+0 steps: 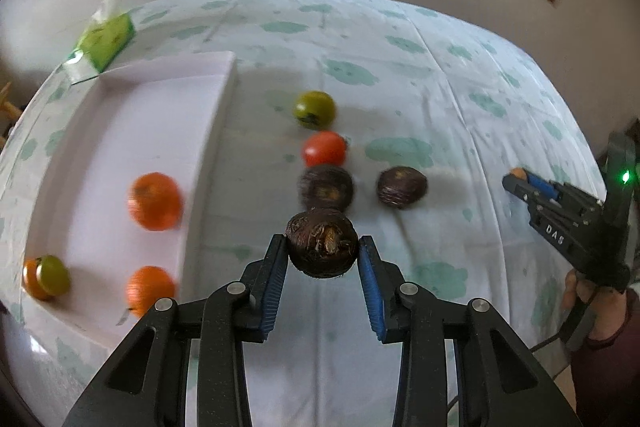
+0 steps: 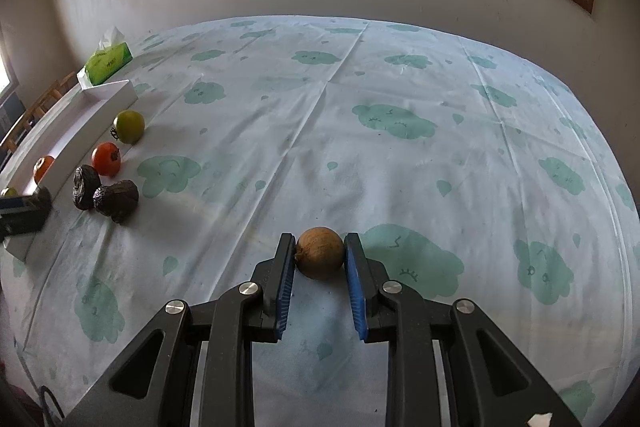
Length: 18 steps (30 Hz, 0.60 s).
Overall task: Organize fruits
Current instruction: 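Carry the dark shriveled fruit with the left tool into the tray and open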
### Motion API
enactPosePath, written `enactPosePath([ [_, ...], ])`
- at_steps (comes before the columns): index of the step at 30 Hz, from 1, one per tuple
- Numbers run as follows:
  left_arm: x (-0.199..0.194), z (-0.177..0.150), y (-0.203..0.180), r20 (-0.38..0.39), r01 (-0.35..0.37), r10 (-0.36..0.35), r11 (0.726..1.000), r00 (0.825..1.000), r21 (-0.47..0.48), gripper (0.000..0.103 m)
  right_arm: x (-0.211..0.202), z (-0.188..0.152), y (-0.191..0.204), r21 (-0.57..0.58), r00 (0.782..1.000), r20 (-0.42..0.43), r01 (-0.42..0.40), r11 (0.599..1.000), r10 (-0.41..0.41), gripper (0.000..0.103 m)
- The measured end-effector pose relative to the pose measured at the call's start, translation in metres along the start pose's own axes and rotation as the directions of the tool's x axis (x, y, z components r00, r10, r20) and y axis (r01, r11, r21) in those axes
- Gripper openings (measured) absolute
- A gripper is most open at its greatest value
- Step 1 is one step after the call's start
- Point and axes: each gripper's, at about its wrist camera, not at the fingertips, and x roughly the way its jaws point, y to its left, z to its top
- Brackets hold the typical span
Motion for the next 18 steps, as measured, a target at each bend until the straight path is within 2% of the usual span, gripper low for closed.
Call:
enactPosePath([
  [8,-0.023,0.005,0.058,0.047,-0.104,0.108,0.992,0.993,-0.073,0.037,0.000,0.000,0.002,-0.012,1.000,-0.002,0.014,1.000,-0.014,0.023],
  [14,-0.025,0.002,0.115,0.036,-0.193,0.201,0.968,0.979,-0.162,0.037,0.000,0.000,0.001,-0.013,1.000,-0.002,0.015,1.000,-0.015,0.023],
  [18,-0.018,-0.002,0.144,0.004,-0.221,0.226,0.953,0.974,-0.210,0.037,0.000,0.000,0.001,-0.012,1.000,-0.002,0.015,1.000,-0.015,0.023],
])
